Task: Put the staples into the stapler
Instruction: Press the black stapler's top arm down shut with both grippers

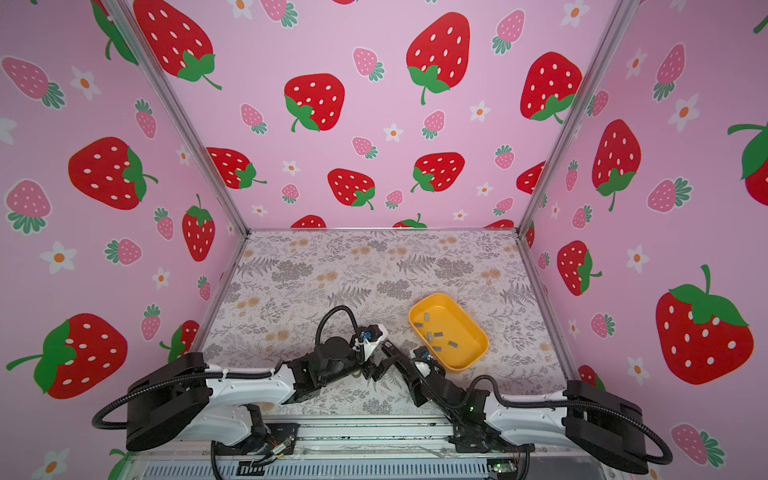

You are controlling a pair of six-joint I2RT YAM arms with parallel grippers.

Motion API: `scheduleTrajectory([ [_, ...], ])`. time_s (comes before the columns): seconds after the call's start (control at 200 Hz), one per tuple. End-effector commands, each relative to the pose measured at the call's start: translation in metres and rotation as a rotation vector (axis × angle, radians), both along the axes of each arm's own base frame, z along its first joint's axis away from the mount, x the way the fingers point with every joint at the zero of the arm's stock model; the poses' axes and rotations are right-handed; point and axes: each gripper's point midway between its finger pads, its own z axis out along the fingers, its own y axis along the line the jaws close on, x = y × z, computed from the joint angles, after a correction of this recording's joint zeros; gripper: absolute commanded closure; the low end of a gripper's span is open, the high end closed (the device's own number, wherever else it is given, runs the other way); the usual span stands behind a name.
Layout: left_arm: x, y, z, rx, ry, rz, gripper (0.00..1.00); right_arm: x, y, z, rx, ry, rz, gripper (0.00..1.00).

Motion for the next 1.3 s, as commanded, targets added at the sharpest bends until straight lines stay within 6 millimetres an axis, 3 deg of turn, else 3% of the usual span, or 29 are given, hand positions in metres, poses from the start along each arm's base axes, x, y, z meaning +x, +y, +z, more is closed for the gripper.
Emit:
scheduleTrajectory([
  [0.0,0.009,0.006,0.000,0.017,-0.010,0.065,0.14,0.003,0.004,0.016,0.025,0.003,-0.026,0.52],
  [0.165,0.030,0.011,0.001,0.054,0.004,0.192,0.22,0.003,0.006,0.039,0.063,0.008,-0.034,0.52],
  [0.31,0.036,0.010,0.001,0.060,0.011,0.226,0.30,0.004,0.010,0.049,0.033,0.016,-0.037,0.53],
  [0.555,0.039,0.003,-0.007,0.083,0.034,0.224,0.35,0.012,0.014,0.054,0.001,0.005,-0.072,0.67],
  [0.87,0.035,-0.009,-0.023,0.107,0.073,0.182,0.38,0.010,0.008,0.022,-0.058,0.053,-0.092,0.67],
  [1.295,0.019,-0.024,-0.036,0.113,0.077,0.113,0.40,0.004,0.000,0.003,-0.034,0.080,-0.093,0.67],
])
